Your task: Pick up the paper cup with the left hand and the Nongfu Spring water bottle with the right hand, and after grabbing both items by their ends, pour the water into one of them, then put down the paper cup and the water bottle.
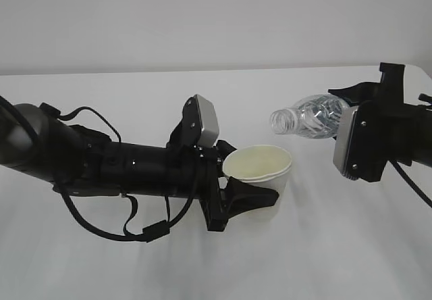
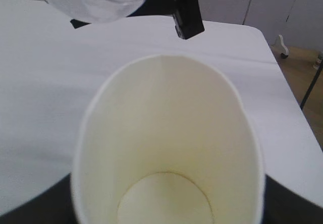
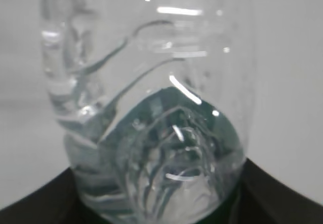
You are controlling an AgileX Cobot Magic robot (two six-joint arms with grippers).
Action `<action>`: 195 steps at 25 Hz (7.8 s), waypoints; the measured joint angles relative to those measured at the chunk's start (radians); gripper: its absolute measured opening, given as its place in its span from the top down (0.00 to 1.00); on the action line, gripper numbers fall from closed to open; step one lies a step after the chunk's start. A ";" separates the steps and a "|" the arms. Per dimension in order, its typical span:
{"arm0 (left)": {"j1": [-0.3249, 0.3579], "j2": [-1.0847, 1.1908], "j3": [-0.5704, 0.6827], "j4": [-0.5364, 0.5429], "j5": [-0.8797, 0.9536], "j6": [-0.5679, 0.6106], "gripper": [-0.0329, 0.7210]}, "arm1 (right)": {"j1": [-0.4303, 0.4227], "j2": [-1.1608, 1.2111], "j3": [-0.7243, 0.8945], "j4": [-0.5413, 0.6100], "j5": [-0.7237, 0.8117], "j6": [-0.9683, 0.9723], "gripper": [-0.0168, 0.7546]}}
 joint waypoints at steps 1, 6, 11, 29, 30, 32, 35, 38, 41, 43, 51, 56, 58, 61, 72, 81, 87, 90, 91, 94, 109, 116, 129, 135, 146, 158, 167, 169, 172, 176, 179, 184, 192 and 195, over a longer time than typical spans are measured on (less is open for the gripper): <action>-0.004 0.000 0.000 0.000 0.000 0.000 0.39 | 0.000 0.000 0.000 0.000 0.000 0.000 0.40; -0.006 0.000 0.000 0.000 0.000 0.000 0.39 | 0.000 0.000 0.000 0.000 0.000 -0.014 0.40; -0.006 0.000 0.000 0.000 0.000 0.000 0.39 | 0.000 0.000 0.000 0.000 0.000 -0.042 0.40; -0.006 0.004 0.000 0.000 0.000 0.000 0.39 | 0.000 0.000 0.000 -0.008 -0.021 -0.116 0.40; -0.006 0.004 0.000 0.000 0.000 0.000 0.39 | 0.000 0.000 0.000 -0.008 -0.021 -0.118 0.40; -0.006 0.004 0.000 0.000 0.000 0.000 0.39 | 0.000 0.000 0.000 -0.008 -0.023 -0.130 0.40; -0.006 0.004 0.000 0.000 0.000 0.000 0.39 | 0.000 0.000 0.000 -0.008 -0.023 -0.138 0.40; -0.006 0.004 0.000 0.000 0.000 0.000 0.39 | 0.000 0.000 0.000 -0.008 -0.023 -0.145 0.40; -0.006 0.004 0.000 0.000 0.000 0.000 0.39 | 0.000 0.000 0.000 -0.008 -0.027 -0.160 0.40; -0.006 0.004 0.000 0.000 0.000 0.000 0.39 | 0.000 0.000 0.000 -0.008 -0.027 -0.162 0.40; -0.006 0.004 0.000 0.000 0.000 0.000 0.39 | 0.000 0.000 0.000 -0.008 -0.027 -0.167 0.40; -0.006 0.004 0.000 0.000 0.000 0.000 0.39 | 0.000 0.000 0.000 -0.008 -0.027 -0.167 0.40; -0.006 0.004 0.000 0.000 0.000 0.000 0.39 | 0.000 0.000 0.000 -0.008 -0.027 -0.167 0.40; -0.006 0.004 0.000 0.000 0.000 0.000 0.39 | 0.000 0.000 0.000 -0.008 -0.027 -0.167 0.40; -0.006 0.004 0.000 0.000 0.000 0.000 0.39 | 0.000 0.000 0.000 -0.008 -0.027 -0.167 0.40; -0.006 0.004 0.000 0.000 0.000 0.000 0.40 | 0.000 0.000 0.000 -0.008 -0.029 -0.181 0.40; -0.006 0.004 0.000 0.000 0.000 0.000 0.40 | 0.000 0.000 0.000 -0.008 -0.029 -0.181 0.40; -0.006 0.004 0.000 0.000 0.000 0.000 0.40 | 0.000 0.000 0.000 -0.008 -0.029 -0.181 0.40; -0.006 0.004 0.000 0.000 0.000 0.000 0.40 | 0.000 0.000 0.000 -0.008 -0.029 -0.181 0.40; -0.006 0.004 0.000 0.000 0.000 0.000 0.40 | 0.000 0.000 0.000 -0.008 -0.029 -0.182 0.40; -0.006 0.004 0.000 0.000 0.019 0.000 0.40 | 0.000 0.000 0.000 -0.008 -0.029 -0.183 0.40; -0.006 0.004 0.000 0.000 0.019 0.000 0.40 | 0.000 0.000 0.000 -0.008 -0.029 -0.196 0.40; -0.006 0.013 0.000 0.000 0.021 0.000 0.40 | 0.000 0.000 0.000 -0.008 -0.029 -0.203 0.40; -0.006 0.018 0.000 -0.006 0.017 0.000 0.40 | 0.000 0.000 0.000 -0.008 -0.029 -0.203 0.40; -0.006 0.018 0.000 -0.010 0.015 0.000 0.40 | 0.000 0.000 0.000 -0.008 -0.029 -0.206 0.40; -0.006 0.018 0.000 -0.010 0.015 0.000 0.40 | 0.000 -0.002 0.000 -0.008 -0.029 -0.209 0.40; -0.006 0.018 0.000 -0.010 0.015 0.000 0.40 | 0.000 -0.002 0.000 -0.008 -0.029 -0.209 0.40; -0.006 0.018 0.000 -0.010 0.015 0.000 0.40 | 0.000 -0.002 0.000 -0.008 -0.029 -0.209 0.40; -0.006 0.018 0.000 -0.010 0.015 0.000 0.40 | 0.000 -0.002 0.000 -0.008 -0.029 -0.209 0.40; -0.006 0.018 0.000 -0.010 0.015 0.000 0.40 | 0.000 -0.002 0.000 -0.008 -0.029 -0.209 0.40; -0.006 0.018 0.000 -0.010 0.015 0.000 0.40 | 0.000 -0.002 0.000 -0.008 -0.029 -0.209 0.40; -0.006 0.018 0.000 -0.010 0.015 0.000 0.40 | 0.000 -0.002 0.000 -0.008 -0.029 -0.211 0.40; -0.006 0.018 0.000 -0.010 0.015 0.000 0.40 | 0.000 -0.002 0.000 -0.008 -0.029 -0.218 0.40; -0.006 0.018 0.000 -0.010 0.015 0.000 0.40 | 0.000 -0.002 0.000 -0.008 -0.029 -0.220 0.40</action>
